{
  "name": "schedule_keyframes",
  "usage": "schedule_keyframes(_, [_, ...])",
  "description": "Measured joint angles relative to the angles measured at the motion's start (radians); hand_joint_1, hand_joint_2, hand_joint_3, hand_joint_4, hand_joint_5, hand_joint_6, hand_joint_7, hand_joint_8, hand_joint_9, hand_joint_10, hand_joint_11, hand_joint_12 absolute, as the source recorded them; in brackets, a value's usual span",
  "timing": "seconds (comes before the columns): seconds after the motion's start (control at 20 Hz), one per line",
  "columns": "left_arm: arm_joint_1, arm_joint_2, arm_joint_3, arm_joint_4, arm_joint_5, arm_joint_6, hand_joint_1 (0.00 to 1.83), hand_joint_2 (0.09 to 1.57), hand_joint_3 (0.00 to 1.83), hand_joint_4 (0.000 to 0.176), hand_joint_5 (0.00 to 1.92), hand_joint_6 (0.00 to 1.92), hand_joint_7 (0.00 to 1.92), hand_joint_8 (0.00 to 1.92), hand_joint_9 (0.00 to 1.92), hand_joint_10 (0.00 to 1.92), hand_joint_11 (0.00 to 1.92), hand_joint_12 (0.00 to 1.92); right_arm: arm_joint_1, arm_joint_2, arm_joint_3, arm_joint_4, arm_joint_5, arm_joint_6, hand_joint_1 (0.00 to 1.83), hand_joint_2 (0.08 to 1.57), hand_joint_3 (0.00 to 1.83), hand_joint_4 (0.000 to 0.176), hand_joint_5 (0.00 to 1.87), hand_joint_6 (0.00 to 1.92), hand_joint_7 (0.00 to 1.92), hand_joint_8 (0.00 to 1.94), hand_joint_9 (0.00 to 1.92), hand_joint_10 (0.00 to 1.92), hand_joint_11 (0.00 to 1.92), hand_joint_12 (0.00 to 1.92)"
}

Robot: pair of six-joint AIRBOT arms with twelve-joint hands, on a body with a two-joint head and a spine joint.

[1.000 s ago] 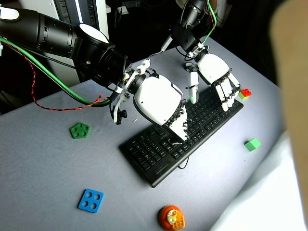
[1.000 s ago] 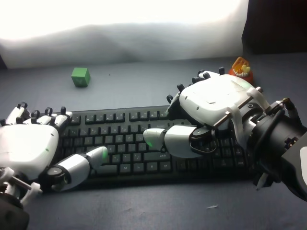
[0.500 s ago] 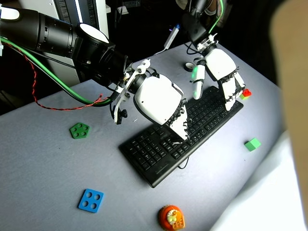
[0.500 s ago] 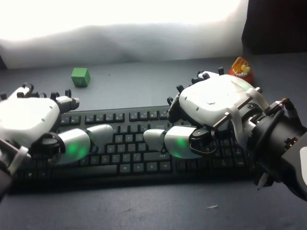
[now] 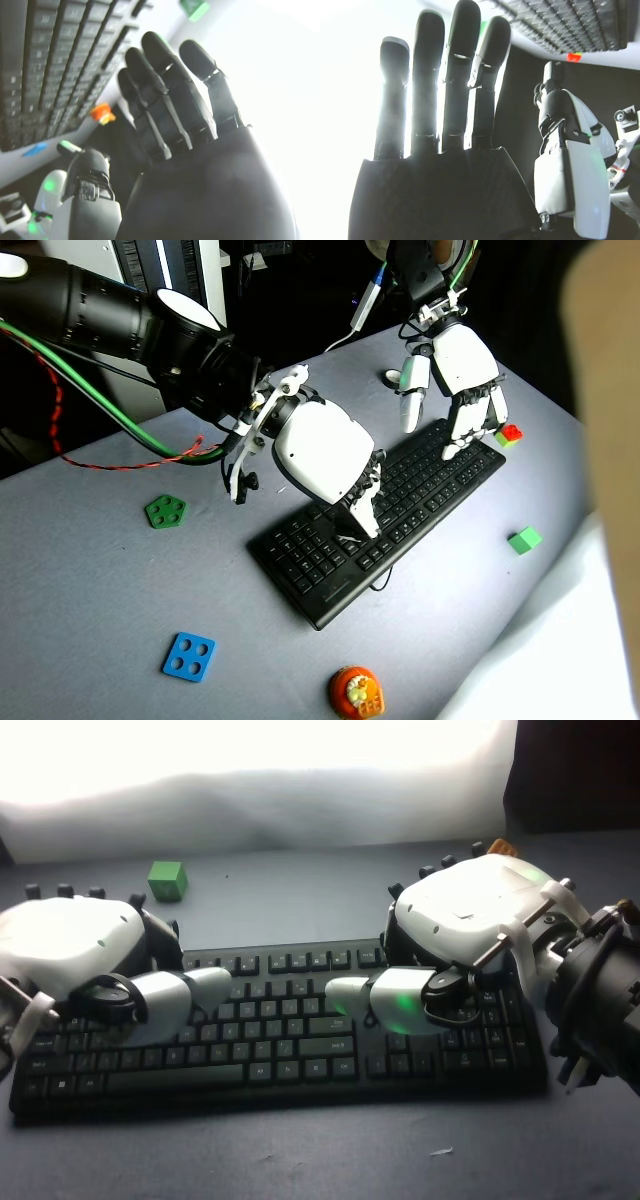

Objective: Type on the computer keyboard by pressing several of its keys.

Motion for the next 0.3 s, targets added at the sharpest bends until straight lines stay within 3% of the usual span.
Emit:
schedule_keyframes(0.05, [-0.009, 0.005, 0.0, 0.0, -0.001, 0.0, 0.35, 1.37, 0.01, 0.0, 0.66, 1.46, 0.79, 1.69, 0.75, 1.9, 0.64, 1.92, 0.0, 0.001, -0.002, 0.0, 0.005, 0.003, 0.24, 1.34, 0.03, 0.0, 1.09, 1.38, 1.23, 1.47, 1.12, 1.89, 1.02, 1.92])
schedule_keyframes(0.1, [-0.017, 0.005, 0.006, 0.001, 0.001, 0.001, 0.64, 1.36, 0.03, 0.114, 0.57, 1.65, 0.85, 1.74, 0.82, 1.92, 0.75, 1.92, 0.0, 0.008, -0.009, 0.0, 0.018, 0.008, 0.32, 1.37, 0.03, 0.0, 1.12, 1.57, 1.26, 1.51, 1.17, 1.92, 1.12, 1.92])
schedule_keyframes(0.15, [-0.023, 0.005, 0.01, -0.004, 0.008, 0.0, 0.45, 1.37, 0.03, 0.0, 0.69, 1.61, 0.89, 1.75, 0.86, 1.92, 0.8, 1.92, 0.002, 0.021, -0.022, 0.0, 0.035, 0.009, 0.35, 1.39, 0.03, 0.0, 1.1, 1.63, 1.28, 1.51, 1.19, 1.91, 1.16, 1.92])
schedule_keyframes(0.3, [-0.044, 0.006, 0.025, -0.003, 0.032, 0.002, 0.43, 1.42, 0.02, 0.0, 0.82, 1.62, 1.04, 1.67, 0.99, 1.86, 0.9, 1.92, 0.011, 0.045, -0.042, -0.031, 0.074, 0.002, 0.52, 1.42, 0.03, 0.0, 1.05, 1.79, 1.28, 1.59, 1.24, 1.92, 1.24, 1.92])
